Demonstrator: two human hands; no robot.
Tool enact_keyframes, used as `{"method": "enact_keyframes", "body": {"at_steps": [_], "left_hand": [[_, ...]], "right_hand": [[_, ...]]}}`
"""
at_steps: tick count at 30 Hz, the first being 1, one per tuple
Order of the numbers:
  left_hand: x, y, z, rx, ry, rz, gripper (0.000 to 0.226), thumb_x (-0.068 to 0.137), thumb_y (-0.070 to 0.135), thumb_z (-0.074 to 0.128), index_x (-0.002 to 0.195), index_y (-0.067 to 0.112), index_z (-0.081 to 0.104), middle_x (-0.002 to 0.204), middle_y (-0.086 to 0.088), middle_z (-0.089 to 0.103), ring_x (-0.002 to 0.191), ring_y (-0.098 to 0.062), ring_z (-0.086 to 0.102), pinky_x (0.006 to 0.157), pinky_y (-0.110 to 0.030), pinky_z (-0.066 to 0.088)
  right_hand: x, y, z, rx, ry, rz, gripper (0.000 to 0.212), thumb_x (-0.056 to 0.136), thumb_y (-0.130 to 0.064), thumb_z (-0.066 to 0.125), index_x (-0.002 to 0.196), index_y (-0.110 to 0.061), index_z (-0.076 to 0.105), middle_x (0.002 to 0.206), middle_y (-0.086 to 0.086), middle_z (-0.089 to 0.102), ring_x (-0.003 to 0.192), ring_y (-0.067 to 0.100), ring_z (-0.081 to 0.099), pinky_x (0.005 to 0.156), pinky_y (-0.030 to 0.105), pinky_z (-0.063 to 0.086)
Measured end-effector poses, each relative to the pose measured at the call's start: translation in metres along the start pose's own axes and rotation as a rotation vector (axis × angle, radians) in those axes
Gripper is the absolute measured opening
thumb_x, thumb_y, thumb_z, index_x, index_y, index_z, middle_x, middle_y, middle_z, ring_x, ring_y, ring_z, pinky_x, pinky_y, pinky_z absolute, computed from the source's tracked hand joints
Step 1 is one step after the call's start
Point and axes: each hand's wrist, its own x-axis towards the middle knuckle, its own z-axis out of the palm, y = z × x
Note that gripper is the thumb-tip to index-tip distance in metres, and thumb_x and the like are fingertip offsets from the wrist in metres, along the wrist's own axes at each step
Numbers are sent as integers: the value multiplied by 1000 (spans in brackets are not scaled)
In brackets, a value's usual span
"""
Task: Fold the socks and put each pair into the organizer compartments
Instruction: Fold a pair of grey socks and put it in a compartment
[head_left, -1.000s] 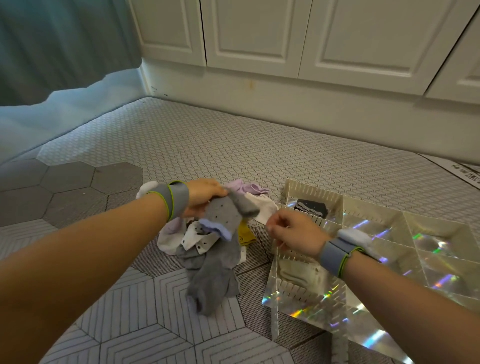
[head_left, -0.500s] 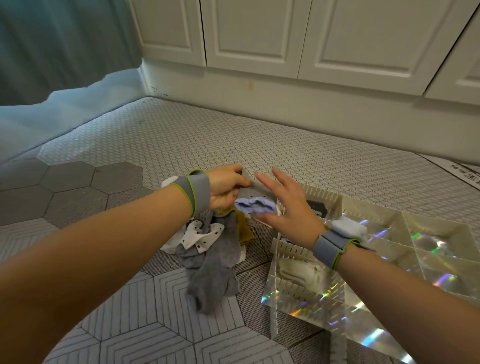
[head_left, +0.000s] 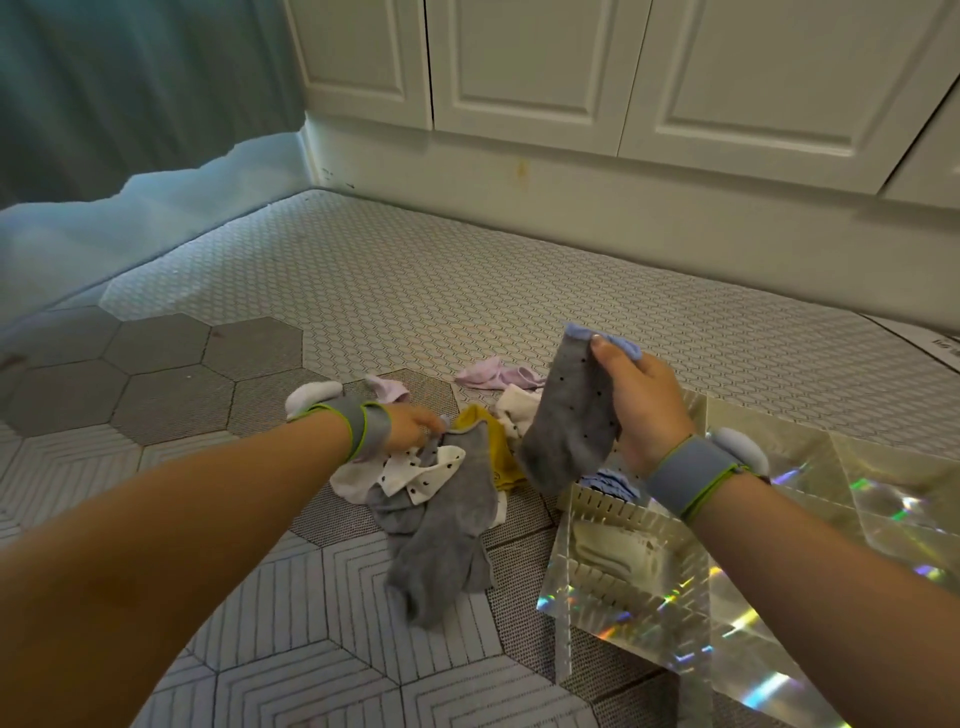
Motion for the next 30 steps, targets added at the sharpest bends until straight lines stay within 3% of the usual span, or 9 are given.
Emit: {"method": "enact_keyframes", "body": {"at_steps": [3,5,8,11,14,18,21,24,30], "left_hand": [[0,-8,16,64,-82,14,45,97,25,41,141,16,40,147,-6,39,136,-24,35,108,-27,29],[6,-11,20,91,-90,-23,47,98,26,37,143,10,36,151,-8,33,139,-24,30,116,-33,19],[8,-10,14,-125,45,-55,41,100,18,33,137,4,42,146,-14,38,134,-26,36,109,-31,25],[8,-11,-6,-405,392,48,19,94,16,47,94,4,63,101,-18,60,97,-27,53,81,-29,39],[13,-10,-21,-780,565,49,21,83,7,63,67,17,55,71,-3,54,73,-18,50,70,-28,42],[6,5,-30,-1095,514,73,26,79,-5,59,84,19,52,71,-7,53,64,-19,51,62,-29,44],[5,13,-37,-1077,483,139,36,81,-10,52,111,9,56,75,-6,57,72,-21,55,69,-32,48],[-1,20,-38,-1144,437,170,17,85,-6,53,93,5,63,81,-9,61,86,-27,59,82,-39,51],[-12,47,-44,-1265,466,278,15,90,3,50,87,14,60,83,-6,61,82,-22,60,69,-29,50]], "right_hand": [[3,6,-4,45,4,52,15,91,-27,58,82,-21,69,91,4,69,91,23,65,86,39,52],[4,9,-5,69,2,69,15,91,-26,58,81,-20,68,89,5,69,88,23,65,83,38,51],[6,12,-9,63,2,87,16,90,-28,58,81,-21,69,92,4,70,91,23,65,87,40,52],[8,12,-11,80,-8,103,16,91,-30,58,84,-21,69,95,6,70,97,25,65,92,43,51],[9,8,-12,128,-25,118,16,92,-29,57,86,-21,69,98,6,69,100,25,64,92,42,50],[9,4,-11,173,-67,111,17,94,-26,53,90,-19,68,99,5,68,101,24,63,88,39,50],[9,0,-10,197,-113,98,20,96,-25,49,91,-18,67,96,5,67,97,24,63,83,37,51],[8,-3,-9,226,-143,114,22,98,-26,46,94,-20,67,100,4,67,99,22,62,78,33,52],[9,-8,-7,332,-176,170,26,99,-24,41,95,-18,66,104,7,65,100,23,62,88,39,50]]}}
